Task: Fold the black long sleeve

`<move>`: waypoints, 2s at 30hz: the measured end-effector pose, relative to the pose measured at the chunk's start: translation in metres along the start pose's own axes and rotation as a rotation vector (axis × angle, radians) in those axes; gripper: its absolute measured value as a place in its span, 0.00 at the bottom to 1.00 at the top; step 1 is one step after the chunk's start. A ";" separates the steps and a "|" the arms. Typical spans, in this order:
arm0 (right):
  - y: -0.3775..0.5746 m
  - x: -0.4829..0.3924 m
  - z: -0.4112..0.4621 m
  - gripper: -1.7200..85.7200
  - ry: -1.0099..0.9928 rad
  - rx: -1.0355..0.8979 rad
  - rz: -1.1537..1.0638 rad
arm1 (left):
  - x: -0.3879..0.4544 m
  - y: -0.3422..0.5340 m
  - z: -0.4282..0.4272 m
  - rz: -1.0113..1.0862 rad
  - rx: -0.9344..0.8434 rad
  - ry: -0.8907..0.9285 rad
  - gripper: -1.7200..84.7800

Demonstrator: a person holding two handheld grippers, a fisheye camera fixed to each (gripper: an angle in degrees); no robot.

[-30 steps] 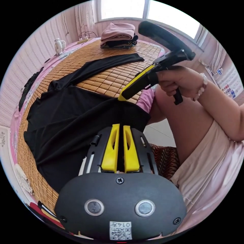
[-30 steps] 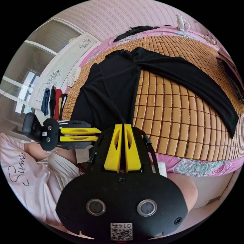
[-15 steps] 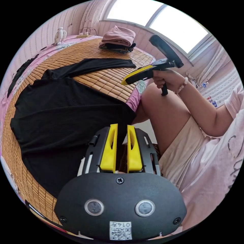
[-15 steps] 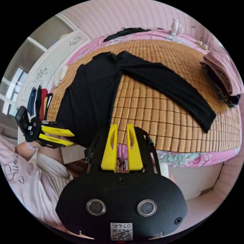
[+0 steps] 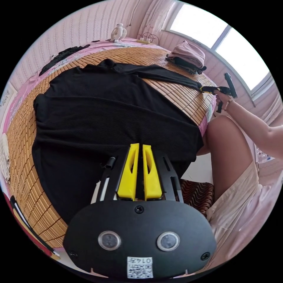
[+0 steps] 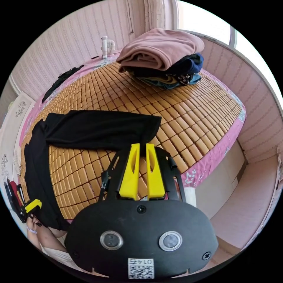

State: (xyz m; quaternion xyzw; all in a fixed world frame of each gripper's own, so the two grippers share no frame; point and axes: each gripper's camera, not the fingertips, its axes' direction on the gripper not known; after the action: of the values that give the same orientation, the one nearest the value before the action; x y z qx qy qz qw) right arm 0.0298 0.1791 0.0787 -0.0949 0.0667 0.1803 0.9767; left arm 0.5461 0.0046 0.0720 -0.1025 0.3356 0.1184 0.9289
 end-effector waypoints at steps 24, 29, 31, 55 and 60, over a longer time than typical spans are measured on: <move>0.302 -0.366 -0.142 0.12 -0.966 -0.181 -1.349 | -0.165 0.183 -0.204 -0.385 0.307 -0.081 0.06; 0.302 -0.349 -0.107 0.13 -0.918 -0.244 -1.175 | -0.183 0.194 -0.198 -0.415 0.292 -0.050 0.07; 0.293 -0.342 -0.097 0.12 -0.870 -0.225 -1.102 | -0.184 0.186 -0.189 -0.397 0.260 -0.024 0.08; 0.233 -0.349 0.022 0.14 -0.704 -0.096 -1.014 | -0.246 0.151 -0.154 -0.286 -0.103 -0.154 0.06; 0.137 -0.374 0.072 0.17 -0.610 0.028 -0.897 | -0.322 0.131 -0.189 -0.335 0.176 -0.086 0.08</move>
State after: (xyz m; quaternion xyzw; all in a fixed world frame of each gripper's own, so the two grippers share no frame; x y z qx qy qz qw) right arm -0.3593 0.1931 0.1880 -0.0445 -0.2643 -0.2357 0.9341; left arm 0.1550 0.0292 0.1235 -0.0704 0.2827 -0.0635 0.9545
